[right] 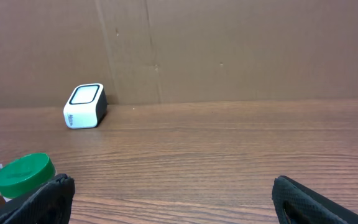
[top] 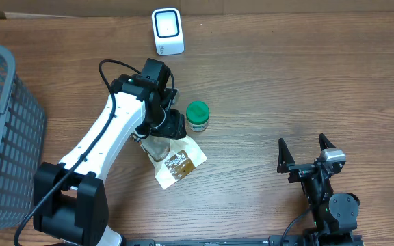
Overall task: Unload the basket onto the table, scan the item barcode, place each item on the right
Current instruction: 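Carry the bread bag past the scanner and drop it beside the jar, then return the left gripper to the basket and grasp the mint-green wipes pack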
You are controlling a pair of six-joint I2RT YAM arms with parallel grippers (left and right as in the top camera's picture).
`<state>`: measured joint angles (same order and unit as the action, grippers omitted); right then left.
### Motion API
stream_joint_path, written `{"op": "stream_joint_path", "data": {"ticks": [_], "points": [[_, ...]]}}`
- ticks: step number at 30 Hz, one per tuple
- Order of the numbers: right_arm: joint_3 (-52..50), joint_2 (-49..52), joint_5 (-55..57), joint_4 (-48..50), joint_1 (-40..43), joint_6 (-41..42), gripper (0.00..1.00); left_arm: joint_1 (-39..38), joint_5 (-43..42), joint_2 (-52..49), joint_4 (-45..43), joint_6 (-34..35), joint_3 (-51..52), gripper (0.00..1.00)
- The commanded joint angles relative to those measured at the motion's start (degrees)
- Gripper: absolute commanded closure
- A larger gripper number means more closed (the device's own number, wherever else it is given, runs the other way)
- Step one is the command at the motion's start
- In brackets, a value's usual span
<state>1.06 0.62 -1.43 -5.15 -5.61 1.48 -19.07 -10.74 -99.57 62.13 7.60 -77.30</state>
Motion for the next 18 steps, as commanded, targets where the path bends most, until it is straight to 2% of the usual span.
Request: {"op": "stream_joint_path", "data": {"ticks": [1, 6, 14, 18], "points": [[-0.6, -0.5, 0.3, 0.3, 0.3, 0.0, 0.00, 0.0, -0.9, 0.2, -0.9, 2.4, -0.3, 0.32], [-0.6, -0.5, 0.3, 0.3, 0.3, 0.0, 0.00, 2.3, -0.7, 0.3, 4.6, 4.5, -8.3, 0.32], [-0.6, -0.5, 0.3, 0.3, 0.3, 0.0, 0.00, 8.4, -0.1, 0.3, 20.5, 4.7, -36.2, 0.31], [-0.6, -0.5, 0.3, 0.3, 0.3, 0.0, 0.00, 13.2, 5.4, 0.3, 28.4, 8.4, -50.6, 0.31]]}}
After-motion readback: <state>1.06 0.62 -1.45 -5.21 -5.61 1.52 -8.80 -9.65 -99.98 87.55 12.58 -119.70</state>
